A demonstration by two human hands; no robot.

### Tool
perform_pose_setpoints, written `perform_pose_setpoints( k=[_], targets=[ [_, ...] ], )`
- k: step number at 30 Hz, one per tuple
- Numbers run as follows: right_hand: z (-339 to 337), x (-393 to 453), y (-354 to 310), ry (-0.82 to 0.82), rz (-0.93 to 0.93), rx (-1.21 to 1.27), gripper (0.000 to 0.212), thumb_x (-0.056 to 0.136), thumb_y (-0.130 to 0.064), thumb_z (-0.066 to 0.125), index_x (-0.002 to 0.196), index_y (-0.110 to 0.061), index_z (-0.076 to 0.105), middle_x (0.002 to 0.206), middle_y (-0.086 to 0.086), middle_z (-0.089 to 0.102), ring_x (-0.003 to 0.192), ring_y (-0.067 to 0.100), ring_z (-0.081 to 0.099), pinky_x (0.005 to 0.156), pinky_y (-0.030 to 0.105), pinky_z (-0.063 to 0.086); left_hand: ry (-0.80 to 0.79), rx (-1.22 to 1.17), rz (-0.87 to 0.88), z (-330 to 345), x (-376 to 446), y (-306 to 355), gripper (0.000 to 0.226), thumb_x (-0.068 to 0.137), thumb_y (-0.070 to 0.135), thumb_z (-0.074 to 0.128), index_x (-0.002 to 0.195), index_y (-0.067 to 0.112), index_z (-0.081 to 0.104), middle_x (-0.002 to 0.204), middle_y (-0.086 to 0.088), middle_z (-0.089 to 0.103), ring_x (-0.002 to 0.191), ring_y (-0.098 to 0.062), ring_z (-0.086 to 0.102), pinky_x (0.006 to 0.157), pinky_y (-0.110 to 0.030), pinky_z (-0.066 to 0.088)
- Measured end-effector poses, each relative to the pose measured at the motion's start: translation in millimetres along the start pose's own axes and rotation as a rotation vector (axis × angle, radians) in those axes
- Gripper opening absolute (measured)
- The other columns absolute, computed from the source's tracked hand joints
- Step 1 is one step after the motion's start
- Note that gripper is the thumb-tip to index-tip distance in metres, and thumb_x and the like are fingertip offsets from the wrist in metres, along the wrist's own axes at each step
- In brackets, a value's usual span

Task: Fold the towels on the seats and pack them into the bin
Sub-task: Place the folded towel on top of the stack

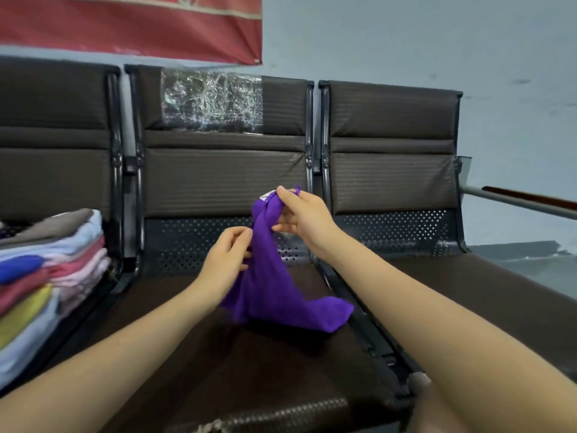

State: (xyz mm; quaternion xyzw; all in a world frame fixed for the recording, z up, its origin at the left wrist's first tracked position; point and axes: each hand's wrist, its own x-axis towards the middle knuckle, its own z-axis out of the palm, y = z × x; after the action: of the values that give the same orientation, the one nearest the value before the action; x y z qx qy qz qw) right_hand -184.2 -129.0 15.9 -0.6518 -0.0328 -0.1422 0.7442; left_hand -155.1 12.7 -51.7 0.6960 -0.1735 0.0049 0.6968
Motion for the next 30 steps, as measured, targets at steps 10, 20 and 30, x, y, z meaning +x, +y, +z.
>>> perform_pose_setpoints(
  k=[10, 20, 30],
  targets=[
    [27, 17, 41, -0.087, 0.097, -0.133, 0.024, 0.098, -0.025, 0.052, 0.079, -0.013, 0.059, 0.064, 0.004, 0.057, 0.049, 0.011, 0.051, 0.041, 0.019, 0.042, -0.143, -0.094, -0.086, -22, -18, -42, 0.02, 0.096, 0.012, 0.051, 0.089, 0.022, 0.068, 0.076, 0.007, 0.066, 0.071, -0.003, 0.058, 0.066, -0.018, 0.044],
    [-6, 45, 72, 0.202, 0.255, -0.092, 0.026, 0.097, -0.029, 0.054, 0.076, -0.016, 0.059, 0.071, 0.001, 0.06, 0.067, 0.014, 0.055, 0.067, 0.026, 0.043, -0.145, 0.179, 0.047, -74, 24, -51, 0.018, 0.095, 0.014, 0.055, 0.077, 0.014, 0.057, 0.065, 0.003, 0.055, 0.06, -0.004, 0.047, 0.057, -0.019, 0.037],
    [-35, 43, 49, 0.379, 0.085, -0.05, 0.028, 0.102, -0.027, 0.044, 0.076, -0.018, 0.051, 0.071, 0.0, 0.051, 0.063, 0.011, 0.05, 0.055, 0.02, 0.046, -0.16, 0.371, -0.118, -136, 23, -41, 0.052, 0.057, 0.06, 0.079, 0.075, 0.013, 0.07, 0.068, -0.003, 0.064, 0.066, -0.012, 0.054, 0.058, -0.023, 0.039]
  ],
)
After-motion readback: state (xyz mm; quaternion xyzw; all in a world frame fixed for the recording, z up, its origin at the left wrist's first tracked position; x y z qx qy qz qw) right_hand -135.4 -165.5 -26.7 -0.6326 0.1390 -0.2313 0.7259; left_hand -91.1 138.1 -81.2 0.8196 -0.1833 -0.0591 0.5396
